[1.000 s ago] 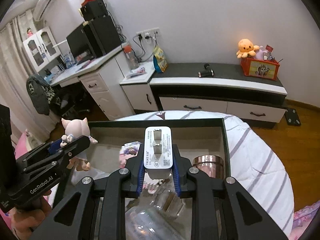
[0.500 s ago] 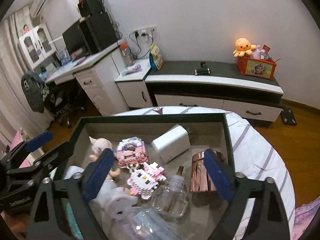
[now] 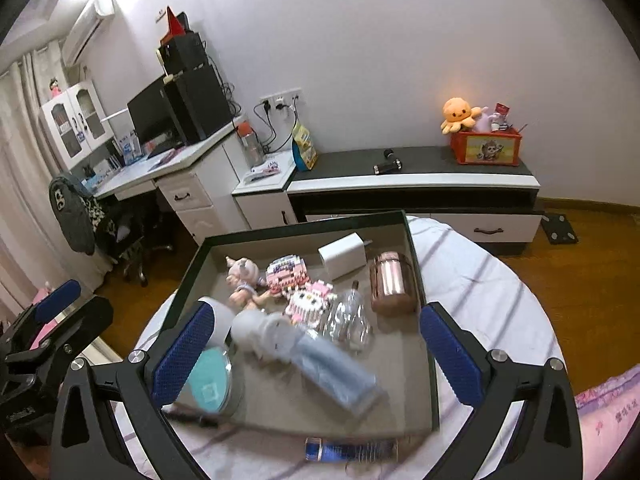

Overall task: Organize rigid objects
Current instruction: 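Withdraw both tools from the box toward the hair clip and card box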

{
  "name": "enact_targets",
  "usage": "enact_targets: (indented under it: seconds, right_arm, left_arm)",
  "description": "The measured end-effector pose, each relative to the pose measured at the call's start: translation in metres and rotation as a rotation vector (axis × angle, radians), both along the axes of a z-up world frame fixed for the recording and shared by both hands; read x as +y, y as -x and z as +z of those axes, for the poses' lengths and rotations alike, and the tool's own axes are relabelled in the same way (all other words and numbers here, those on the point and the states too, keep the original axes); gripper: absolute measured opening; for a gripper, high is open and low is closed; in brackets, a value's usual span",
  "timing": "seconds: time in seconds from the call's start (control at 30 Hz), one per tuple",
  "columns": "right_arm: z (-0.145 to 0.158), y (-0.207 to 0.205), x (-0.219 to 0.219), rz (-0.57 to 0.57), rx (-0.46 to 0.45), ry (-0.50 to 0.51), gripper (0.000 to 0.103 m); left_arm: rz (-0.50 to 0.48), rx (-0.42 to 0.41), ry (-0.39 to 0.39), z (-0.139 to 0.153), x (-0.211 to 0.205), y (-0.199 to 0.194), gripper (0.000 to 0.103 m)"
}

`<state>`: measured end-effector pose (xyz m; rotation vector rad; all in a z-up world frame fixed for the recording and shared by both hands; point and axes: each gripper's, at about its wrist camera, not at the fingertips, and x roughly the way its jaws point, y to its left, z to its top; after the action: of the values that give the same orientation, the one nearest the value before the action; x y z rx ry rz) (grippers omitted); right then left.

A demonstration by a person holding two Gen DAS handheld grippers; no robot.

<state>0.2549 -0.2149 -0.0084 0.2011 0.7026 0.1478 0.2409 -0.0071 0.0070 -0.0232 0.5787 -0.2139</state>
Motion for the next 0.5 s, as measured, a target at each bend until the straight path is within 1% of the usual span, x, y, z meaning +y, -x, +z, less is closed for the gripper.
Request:
enact_targets:
  seconds: [0.23,0.5]
  right_arm:
    - [0.015,0.052,-0.005,-0.021,-0.048,-0.005,0.103]
    - [0.035,0.116,-0.001,-0.036,-0.119,0.033,0.103]
  left_arm:
    - [0.0,-0.04,0.006,0.016,0.001,0.057,0.103]
    - [0.015,-0.101,-0.006,0.027,-0.004,0.12,0.103]
